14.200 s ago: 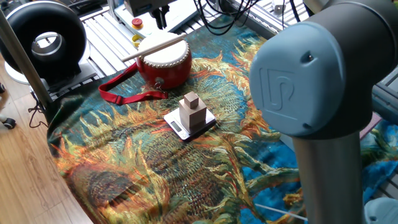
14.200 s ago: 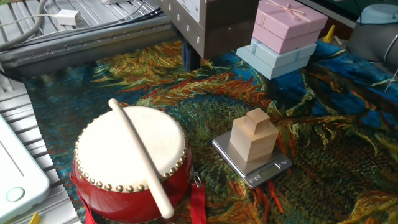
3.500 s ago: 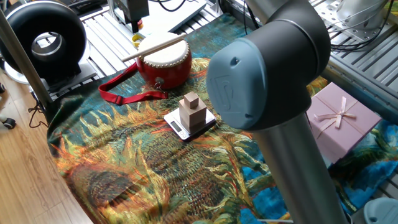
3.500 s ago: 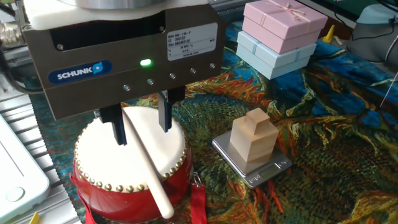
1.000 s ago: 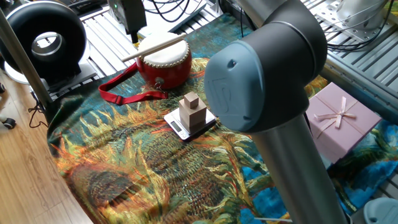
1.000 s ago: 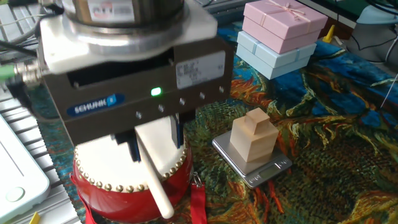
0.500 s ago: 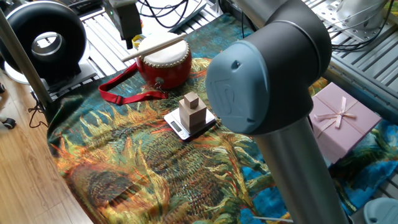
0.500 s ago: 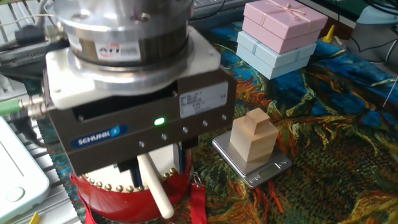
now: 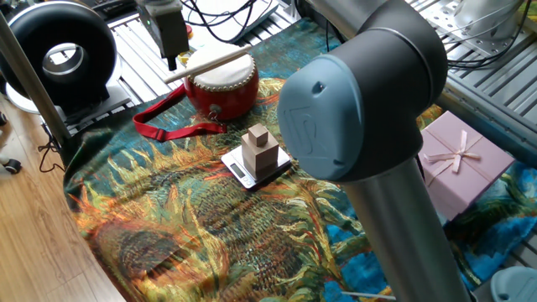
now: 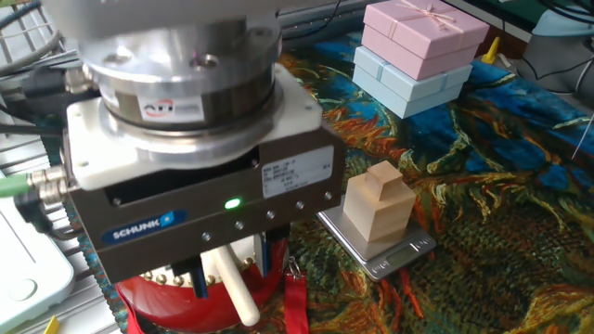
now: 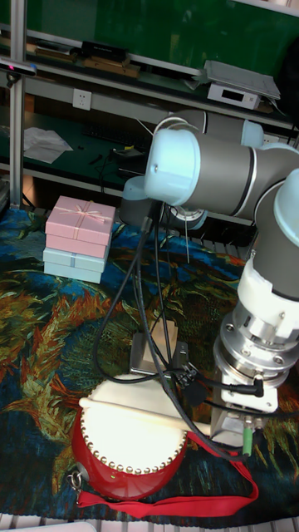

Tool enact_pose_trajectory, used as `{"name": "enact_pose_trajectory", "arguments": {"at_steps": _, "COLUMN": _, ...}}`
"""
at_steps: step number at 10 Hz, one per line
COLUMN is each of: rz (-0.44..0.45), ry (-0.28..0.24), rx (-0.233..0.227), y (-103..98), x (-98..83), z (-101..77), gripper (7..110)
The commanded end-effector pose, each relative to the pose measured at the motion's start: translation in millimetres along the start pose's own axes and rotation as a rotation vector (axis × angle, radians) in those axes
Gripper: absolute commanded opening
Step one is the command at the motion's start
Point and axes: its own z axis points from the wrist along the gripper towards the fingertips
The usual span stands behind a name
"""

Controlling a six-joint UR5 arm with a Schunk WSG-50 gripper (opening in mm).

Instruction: Play the drum

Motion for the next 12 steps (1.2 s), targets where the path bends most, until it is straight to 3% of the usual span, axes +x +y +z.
{"name": "enact_pose_trajectory", "arguments": {"at_steps": 1, "rz": -0.003, "ry": -0.005, "rx": 0.012, "y": -1.8, "x": 2.5, "z": 12.2, "gripper": 44}}
{"name": "enact_pose_trajectory", "arguments": {"at_steps": 3, "rz": -0.054, "ry": 0.036, "rx": 0.022, "y": 0.6, "x": 11.8, "z": 16.9, "gripper": 44}}
{"name": "enact_pose_trajectory", "arguments": {"at_steps": 6, "rz": -0.143, "ry": 0.044, "rx": 0.022, "y": 1.2, "x": 14.0, "z": 19.5, "gripper": 44}}
{"name": "enact_pose_trajectory", "arguments": {"at_steps": 11, "rz": -0.128, "ry": 0.03, "rx": 0.029, "y": 1.2, "x": 15.1, "z": 24.5, "gripper": 44}}
{"name": "enact_pose_trajectory", "arguments": {"at_steps": 12, "rz": -0.117, "ry": 0.025, "rx": 0.028, "y": 2.2, "x": 14.6, "z": 26.0, "gripper": 66}}
